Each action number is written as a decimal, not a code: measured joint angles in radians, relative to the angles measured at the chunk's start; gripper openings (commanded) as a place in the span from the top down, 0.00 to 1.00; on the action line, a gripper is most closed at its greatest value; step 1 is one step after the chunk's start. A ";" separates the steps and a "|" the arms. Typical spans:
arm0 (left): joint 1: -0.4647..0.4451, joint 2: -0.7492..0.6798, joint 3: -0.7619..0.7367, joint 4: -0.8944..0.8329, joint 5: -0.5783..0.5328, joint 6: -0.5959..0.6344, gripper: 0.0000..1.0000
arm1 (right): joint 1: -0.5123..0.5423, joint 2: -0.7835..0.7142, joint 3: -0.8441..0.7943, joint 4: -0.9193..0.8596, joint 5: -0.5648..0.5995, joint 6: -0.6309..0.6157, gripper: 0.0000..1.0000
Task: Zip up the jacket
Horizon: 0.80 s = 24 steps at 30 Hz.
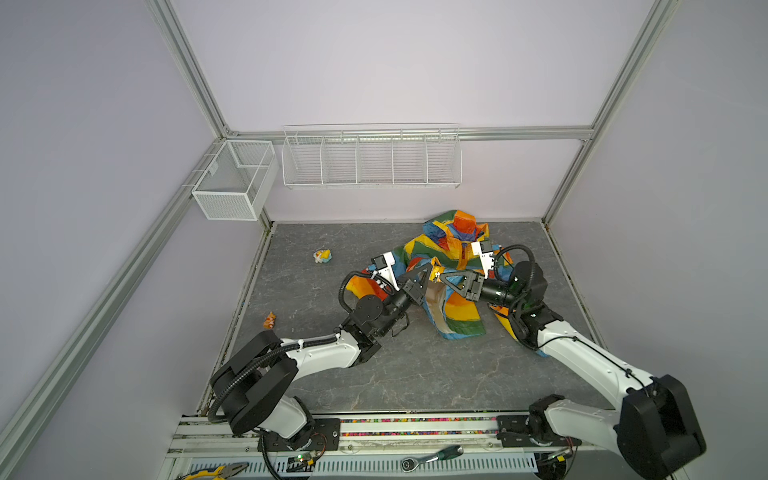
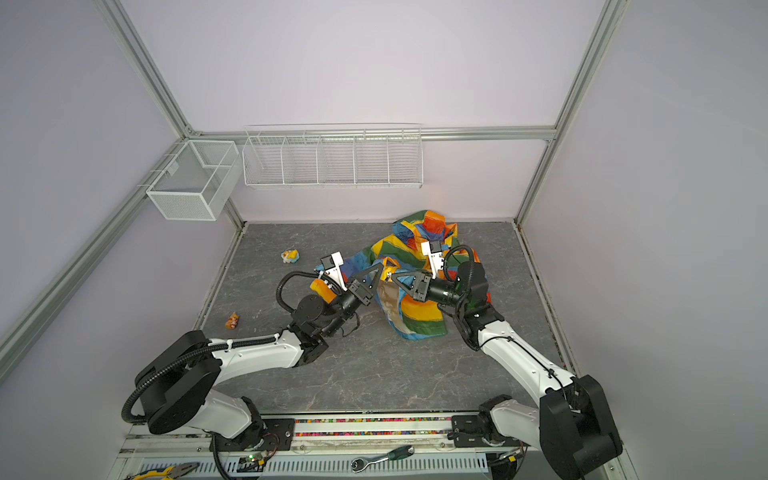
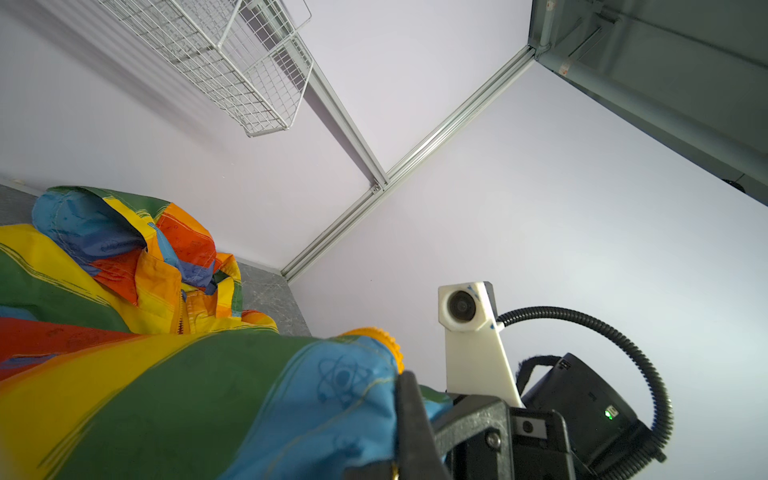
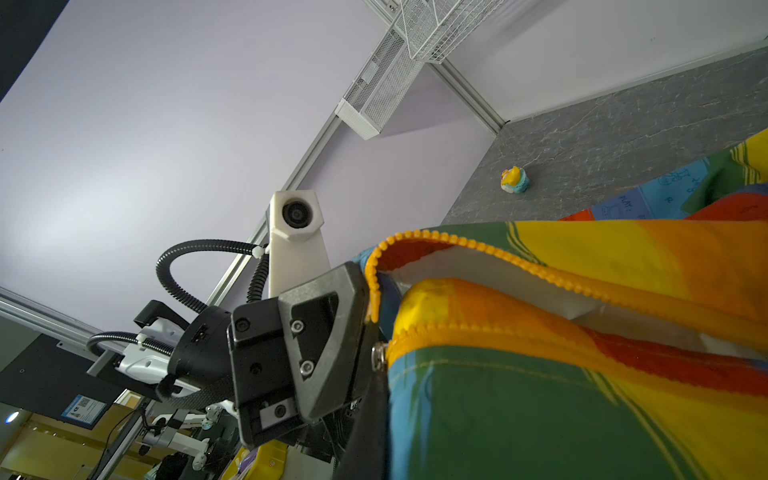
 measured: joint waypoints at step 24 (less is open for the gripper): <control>0.000 0.042 0.000 0.070 0.018 -0.039 1.00 | 0.000 0.022 0.000 0.041 -0.017 0.017 0.94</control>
